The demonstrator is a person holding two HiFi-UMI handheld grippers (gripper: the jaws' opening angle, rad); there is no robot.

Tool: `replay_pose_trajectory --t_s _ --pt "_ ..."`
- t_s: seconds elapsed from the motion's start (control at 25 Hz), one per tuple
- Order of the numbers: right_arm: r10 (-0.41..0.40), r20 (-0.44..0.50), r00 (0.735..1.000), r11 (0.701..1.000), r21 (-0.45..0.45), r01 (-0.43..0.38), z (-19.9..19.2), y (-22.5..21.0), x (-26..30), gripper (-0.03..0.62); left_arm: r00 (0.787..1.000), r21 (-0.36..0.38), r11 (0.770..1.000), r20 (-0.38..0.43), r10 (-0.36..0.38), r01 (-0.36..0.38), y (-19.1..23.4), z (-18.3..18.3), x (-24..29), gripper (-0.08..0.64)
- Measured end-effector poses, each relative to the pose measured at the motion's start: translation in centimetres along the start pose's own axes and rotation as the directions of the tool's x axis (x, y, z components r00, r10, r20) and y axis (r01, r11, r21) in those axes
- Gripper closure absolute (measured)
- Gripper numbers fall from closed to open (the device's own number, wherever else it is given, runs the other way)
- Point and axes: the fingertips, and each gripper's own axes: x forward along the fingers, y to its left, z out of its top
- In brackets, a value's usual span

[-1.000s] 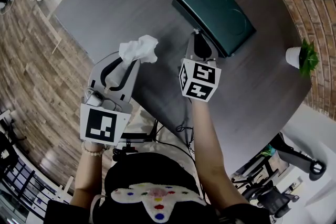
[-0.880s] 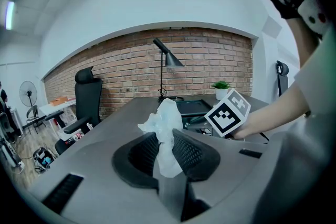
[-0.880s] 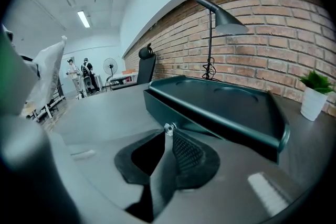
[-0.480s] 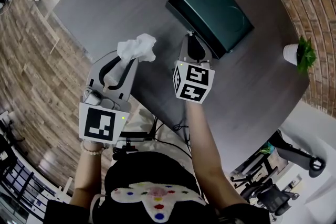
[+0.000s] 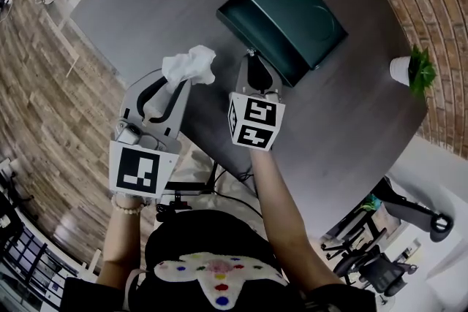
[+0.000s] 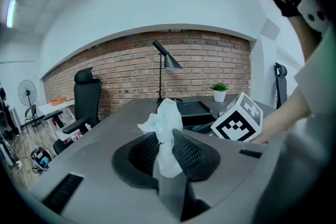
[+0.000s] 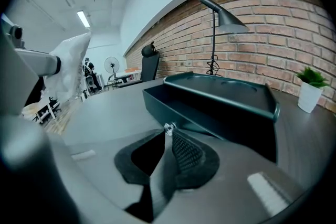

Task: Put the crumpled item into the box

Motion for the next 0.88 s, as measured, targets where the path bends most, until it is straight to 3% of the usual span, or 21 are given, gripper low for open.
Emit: replay_pose_trajectory --t_s 0.6,0.76,0.88 --pt "0.024 -0.001 1.000 1.000 -0.002 -0.024 -1.0 1.7 -1.0 0.544 1.000 -0.008 1.000 -0.002 0.016 -0.016 -0.6 0.0 0.0 0.486" --pt "0.088 0.016 0.996 0.996 0.010 -0.088 -0.8 2.5 -1.1 0.475 1.000 -0.002 1.000 0.002 0.021 -0.021 -0.7 0.3 -0.2 0.486" --pt "0.099 -0.001 0.995 0.995 0.012 -0.099 -0.9 2.6 -1.3 0.472 1.000 0.016 1.000 0.009 0.021 -0.021 -1.0 0.7 -0.6 0.486"
